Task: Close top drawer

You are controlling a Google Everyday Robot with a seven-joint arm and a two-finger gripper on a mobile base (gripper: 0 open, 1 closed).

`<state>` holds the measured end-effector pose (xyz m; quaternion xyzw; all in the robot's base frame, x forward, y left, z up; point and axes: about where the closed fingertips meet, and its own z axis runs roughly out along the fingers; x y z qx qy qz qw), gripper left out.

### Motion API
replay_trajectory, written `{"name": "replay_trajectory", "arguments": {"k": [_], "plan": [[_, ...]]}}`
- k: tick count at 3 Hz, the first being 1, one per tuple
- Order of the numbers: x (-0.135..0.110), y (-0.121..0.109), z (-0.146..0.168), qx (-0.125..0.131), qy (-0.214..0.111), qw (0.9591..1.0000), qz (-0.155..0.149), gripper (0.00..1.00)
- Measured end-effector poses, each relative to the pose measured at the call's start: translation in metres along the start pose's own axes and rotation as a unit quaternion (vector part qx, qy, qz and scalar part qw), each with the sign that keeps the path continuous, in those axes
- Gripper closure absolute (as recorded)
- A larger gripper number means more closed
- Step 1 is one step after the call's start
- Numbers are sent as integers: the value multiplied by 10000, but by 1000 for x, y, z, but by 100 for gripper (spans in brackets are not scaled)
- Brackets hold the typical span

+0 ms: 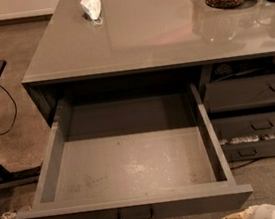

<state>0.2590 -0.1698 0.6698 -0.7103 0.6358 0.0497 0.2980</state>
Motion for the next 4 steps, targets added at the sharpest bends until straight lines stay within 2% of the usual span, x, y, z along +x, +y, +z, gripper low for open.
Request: {"name": "replay_trajectory", "arguments": {"k": [1, 2, 3, 4], "plan": [[-1, -17, 15, 282, 166, 9995, -8, 100], [10, -34, 28, 474, 584, 9971, 77, 100], [9, -40, 28, 562, 600, 9963, 252, 100], [9, -40, 28, 560, 601, 9963, 246, 100]]}}
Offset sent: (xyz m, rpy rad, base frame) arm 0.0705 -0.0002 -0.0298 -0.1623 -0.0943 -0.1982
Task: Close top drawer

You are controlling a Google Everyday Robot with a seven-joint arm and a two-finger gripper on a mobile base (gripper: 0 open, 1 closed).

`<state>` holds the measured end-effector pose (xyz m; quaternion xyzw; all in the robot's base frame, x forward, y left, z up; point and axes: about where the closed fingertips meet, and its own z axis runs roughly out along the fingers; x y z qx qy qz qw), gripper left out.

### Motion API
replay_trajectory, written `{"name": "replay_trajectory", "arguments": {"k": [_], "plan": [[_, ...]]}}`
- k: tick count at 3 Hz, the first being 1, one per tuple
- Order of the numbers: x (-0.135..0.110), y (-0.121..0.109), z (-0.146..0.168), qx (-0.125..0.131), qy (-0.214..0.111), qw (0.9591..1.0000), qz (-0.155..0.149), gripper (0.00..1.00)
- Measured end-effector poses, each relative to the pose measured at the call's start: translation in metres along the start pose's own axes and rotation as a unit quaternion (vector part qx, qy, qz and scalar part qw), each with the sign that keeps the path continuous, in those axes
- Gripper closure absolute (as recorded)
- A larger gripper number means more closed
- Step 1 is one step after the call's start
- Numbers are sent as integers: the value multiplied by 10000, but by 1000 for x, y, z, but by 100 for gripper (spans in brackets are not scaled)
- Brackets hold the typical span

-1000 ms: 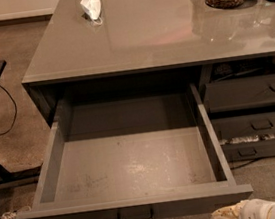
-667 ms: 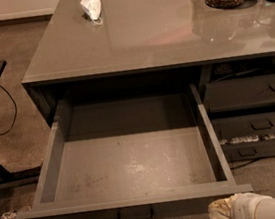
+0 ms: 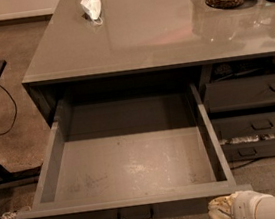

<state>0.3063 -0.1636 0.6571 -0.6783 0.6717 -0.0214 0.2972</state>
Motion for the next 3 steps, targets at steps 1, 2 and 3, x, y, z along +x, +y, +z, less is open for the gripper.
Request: {"name": "replay_trajectory", "arguments": {"k": [1, 2, 3], "plan": [[15, -8, 14, 149, 161, 9996, 161, 100], [41, -23, 32, 345, 458, 9978, 337, 100], [63, -44, 41, 430, 711, 9953, 490, 100]]}}
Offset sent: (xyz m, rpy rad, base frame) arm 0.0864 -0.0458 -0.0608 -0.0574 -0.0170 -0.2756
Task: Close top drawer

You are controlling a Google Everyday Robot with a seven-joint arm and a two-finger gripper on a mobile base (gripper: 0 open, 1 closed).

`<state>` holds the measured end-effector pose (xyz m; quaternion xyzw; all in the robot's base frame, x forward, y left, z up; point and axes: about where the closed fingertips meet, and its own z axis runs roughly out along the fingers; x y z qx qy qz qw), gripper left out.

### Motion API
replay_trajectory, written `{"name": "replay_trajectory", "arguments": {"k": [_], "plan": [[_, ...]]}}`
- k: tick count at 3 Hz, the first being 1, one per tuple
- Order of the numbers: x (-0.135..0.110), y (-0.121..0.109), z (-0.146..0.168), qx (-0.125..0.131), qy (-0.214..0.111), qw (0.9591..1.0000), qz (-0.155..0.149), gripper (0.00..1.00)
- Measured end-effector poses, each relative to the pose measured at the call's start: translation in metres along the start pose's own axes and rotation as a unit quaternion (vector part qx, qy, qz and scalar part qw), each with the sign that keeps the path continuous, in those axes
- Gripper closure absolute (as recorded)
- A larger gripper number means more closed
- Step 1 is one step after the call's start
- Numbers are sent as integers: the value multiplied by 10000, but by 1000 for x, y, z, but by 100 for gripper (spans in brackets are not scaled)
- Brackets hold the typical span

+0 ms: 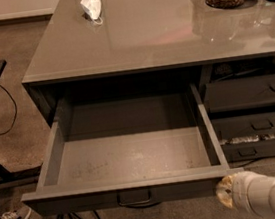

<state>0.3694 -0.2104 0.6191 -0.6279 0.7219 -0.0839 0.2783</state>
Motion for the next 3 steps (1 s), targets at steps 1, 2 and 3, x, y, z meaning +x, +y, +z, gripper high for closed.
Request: {"name": "replay_trajectory", "arguments": {"k": [1, 2, 3], "plan": [[-9, -35, 6, 227, 76, 9997, -45, 100], [-40, -63, 27, 111, -44, 9994, -328, 100], [-81, -88, 60, -120, -252, 9979, -590, 100]]}}
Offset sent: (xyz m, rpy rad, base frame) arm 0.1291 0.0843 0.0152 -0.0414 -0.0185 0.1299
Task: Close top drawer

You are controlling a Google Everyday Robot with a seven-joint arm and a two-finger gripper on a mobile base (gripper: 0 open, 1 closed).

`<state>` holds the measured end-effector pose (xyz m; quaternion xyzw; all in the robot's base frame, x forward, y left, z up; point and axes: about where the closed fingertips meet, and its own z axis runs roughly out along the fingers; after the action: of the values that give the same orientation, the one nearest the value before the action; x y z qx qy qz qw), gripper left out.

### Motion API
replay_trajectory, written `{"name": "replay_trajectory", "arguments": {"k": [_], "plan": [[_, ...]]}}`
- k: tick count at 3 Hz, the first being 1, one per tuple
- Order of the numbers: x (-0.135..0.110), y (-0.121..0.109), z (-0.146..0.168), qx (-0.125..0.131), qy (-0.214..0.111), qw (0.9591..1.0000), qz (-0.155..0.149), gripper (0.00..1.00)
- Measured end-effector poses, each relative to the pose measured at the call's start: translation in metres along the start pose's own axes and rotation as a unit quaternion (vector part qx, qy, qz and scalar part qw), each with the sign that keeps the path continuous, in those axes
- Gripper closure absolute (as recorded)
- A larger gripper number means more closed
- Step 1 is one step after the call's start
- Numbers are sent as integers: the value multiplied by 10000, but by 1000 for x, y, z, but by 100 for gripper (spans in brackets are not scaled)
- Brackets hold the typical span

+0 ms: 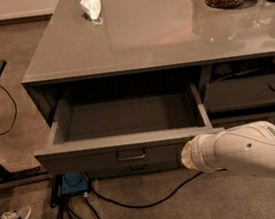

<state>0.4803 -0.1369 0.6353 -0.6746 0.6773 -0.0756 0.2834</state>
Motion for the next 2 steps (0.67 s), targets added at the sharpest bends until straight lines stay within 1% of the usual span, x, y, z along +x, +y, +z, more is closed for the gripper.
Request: {"name": "replay_trajectory", "arguments": {"k": [1, 2], "plan": [[0, 0, 0, 1, 0, 10000, 0, 100], [4, -29, 18, 233, -28, 9997, -24, 100]]}}
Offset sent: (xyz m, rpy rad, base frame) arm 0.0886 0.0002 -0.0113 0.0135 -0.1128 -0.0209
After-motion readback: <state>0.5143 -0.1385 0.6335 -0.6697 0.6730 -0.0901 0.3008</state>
